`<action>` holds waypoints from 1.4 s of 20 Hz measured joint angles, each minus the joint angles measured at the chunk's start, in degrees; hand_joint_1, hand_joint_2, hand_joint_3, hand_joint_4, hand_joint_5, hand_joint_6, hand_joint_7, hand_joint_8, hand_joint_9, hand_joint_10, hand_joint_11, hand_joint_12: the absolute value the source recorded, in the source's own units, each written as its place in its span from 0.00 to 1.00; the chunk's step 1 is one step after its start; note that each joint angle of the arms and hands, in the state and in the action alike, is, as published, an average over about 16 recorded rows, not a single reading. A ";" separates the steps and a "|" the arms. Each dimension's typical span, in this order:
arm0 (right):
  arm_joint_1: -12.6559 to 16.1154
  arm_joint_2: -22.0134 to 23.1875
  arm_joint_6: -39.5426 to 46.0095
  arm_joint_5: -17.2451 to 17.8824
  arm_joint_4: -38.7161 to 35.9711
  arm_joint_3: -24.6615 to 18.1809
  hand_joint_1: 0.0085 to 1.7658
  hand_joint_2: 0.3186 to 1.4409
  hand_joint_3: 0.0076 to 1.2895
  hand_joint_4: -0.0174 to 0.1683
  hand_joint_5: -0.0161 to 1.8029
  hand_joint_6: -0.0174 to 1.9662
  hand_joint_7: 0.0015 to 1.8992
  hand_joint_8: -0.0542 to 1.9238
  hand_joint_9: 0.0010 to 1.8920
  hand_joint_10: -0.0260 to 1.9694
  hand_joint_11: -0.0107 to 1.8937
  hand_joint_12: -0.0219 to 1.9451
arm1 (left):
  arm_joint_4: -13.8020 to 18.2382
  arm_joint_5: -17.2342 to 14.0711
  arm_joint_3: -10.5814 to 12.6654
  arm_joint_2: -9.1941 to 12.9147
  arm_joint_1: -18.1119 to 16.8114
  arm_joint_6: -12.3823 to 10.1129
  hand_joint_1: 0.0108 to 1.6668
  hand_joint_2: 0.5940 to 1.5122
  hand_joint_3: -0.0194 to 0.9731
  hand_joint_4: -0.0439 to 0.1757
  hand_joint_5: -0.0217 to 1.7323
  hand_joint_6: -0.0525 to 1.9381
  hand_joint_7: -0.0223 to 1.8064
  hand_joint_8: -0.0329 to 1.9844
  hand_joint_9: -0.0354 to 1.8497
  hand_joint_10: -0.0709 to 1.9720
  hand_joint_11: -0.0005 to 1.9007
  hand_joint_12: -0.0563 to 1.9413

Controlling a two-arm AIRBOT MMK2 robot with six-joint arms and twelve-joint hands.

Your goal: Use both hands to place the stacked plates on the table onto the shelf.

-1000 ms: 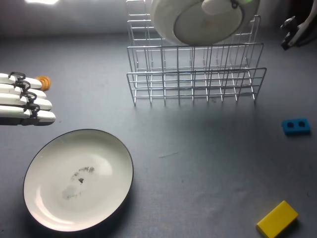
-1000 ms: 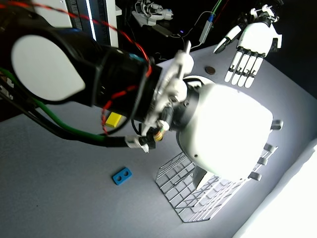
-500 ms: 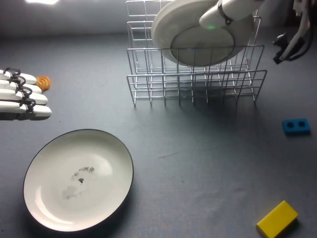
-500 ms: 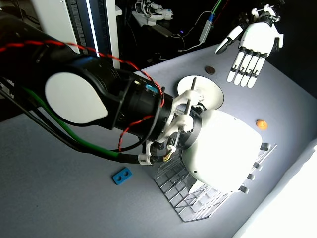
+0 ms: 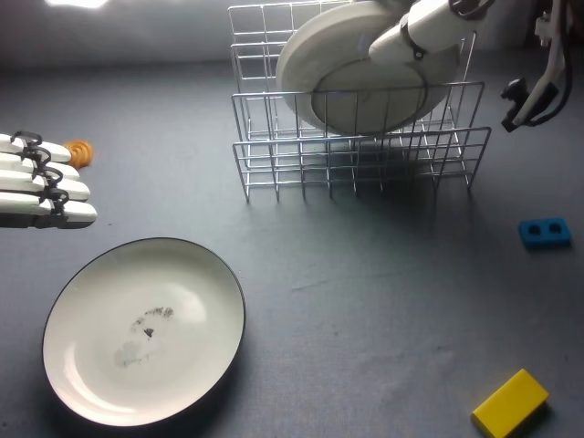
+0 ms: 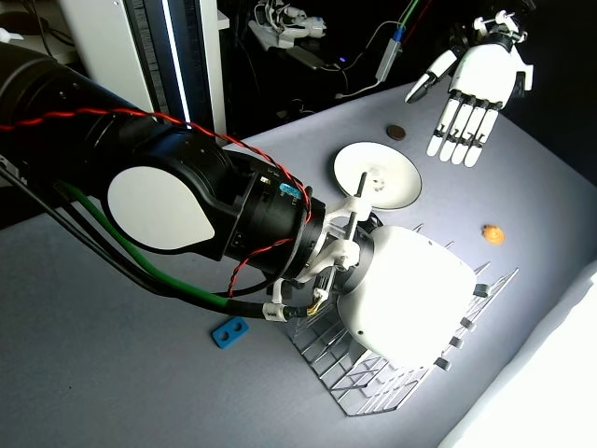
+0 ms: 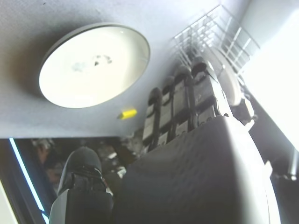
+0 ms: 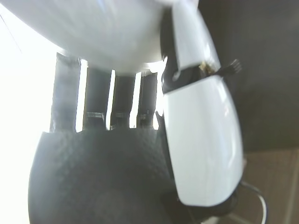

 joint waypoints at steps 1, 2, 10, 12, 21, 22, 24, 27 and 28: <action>-0.16 -0.04 0.00 0.12 0.06 0.05 0.68 0.67 0.00 0.10 0.52 0.44 0.56 0.26 0.60 0.01 0.45 0.44 | 0.03 0.00 0.00 -0.02 0.02 0.00 0.01 0.64 0.03 0.22 0.08 0.03 0.07 0.02 0.07 0.04 0.02 0.05; -0.31 -0.07 0.01 0.25 0.11 0.09 0.68 0.67 0.00 0.09 0.52 0.42 0.55 0.24 0.59 0.02 0.45 0.44 | 0.06 0.00 0.00 -0.04 0.04 0.00 0.01 0.64 0.03 0.22 0.08 0.03 0.07 0.02 0.07 0.04 0.02 0.05; -1.02 -0.11 0.01 1.17 0.41 0.14 0.62 0.68 0.00 0.05 0.47 0.20 0.49 0.04 0.48 0.02 0.36 0.46 | 0.35 -0.01 -0.05 -0.09 0.05 0.00 0.01 0.64 0.03 0.22 0.09 0.03 0.08 0.02 0.07 0.04 0.02 0.05; -1.02 -0.09 0.01 1.22 0.42 0.13 0.61 0.68 0.00 0.05 0.46 0.15 0.47 0.03 0.45 0.02 0.32 0.47 | 0.42 -0.01 -0.06 -0.09 0.05 0.00 0.01 0.64 0.03 0.22 0.09 0.03 0.08 0.02 0.07 0.04 0.02 0.05; 0.72 1.46 -0.58 1.77 0.10 -1.89 0.57 0.67 0.00 0.07 0.37 0.02 0.36 0.04 0.35 0.02 0.16 0.52 | 1.89 -1.25 -0.15 -0.35 -0.27 0.52 0.01 0.64 0.03 0.22 0.09 0.03 0.09 0.02 0.08 0.04 0.02 0.06; 1.07 1.82 -0.82 2.06 0.05 -2.39 0.57 0.67 0.00 0.07 0.35 0.02 0.35 0.04 0.34 0.02 0.14 0.52 | 2.40 -1.56 -0.16 -0.42 -0.31 0.64 0.01 0.64 0.03 0.22 0.09 0.03 0.09 0.02 0.08 0.04 0.02 0.06; 1.78 2.71 -1.37 3.20 -0.35 -3.66 0.56 0.67 0.00 0.07 0.33 0.02 0.33 0.04 0.32 0.02 0.11 0.52 | 3.54 -2.18 -0.21 -0.59 -0.38 0.91 0.01 0.64 0.03 0.22 0.10 0.03 0.09 0.02 0.08 0.04 0.02 0.06; 2.70 4.42 -2.19 6.15 -1.93 -6.38 0.56 0.65 0.00 0.07 0.27 0.02 0.26 0.04 0.26 0.02 0.08 0.46 | 5.28 -3.11 -0.41 -0.91 -0.37 1.33 0.01 0.64 0.03 0.22 0.10 0.03 0.09 0.02 0.08 0.04 0.02 0.06; 2.91 5.04 -2.47 7.29 -2.67 -7.50 0.56 0.64 0.00 0.07 0.25 0.02 0.24 0.04 0.24 0.02 0.07 0.43 | 5.85 -3.36 -0.53 -1.04 -0.32 1.48 0.01 0.64 0.03 0.22 0.10 0.03 0.09 0.02 0.08 0.04 0.02 0.06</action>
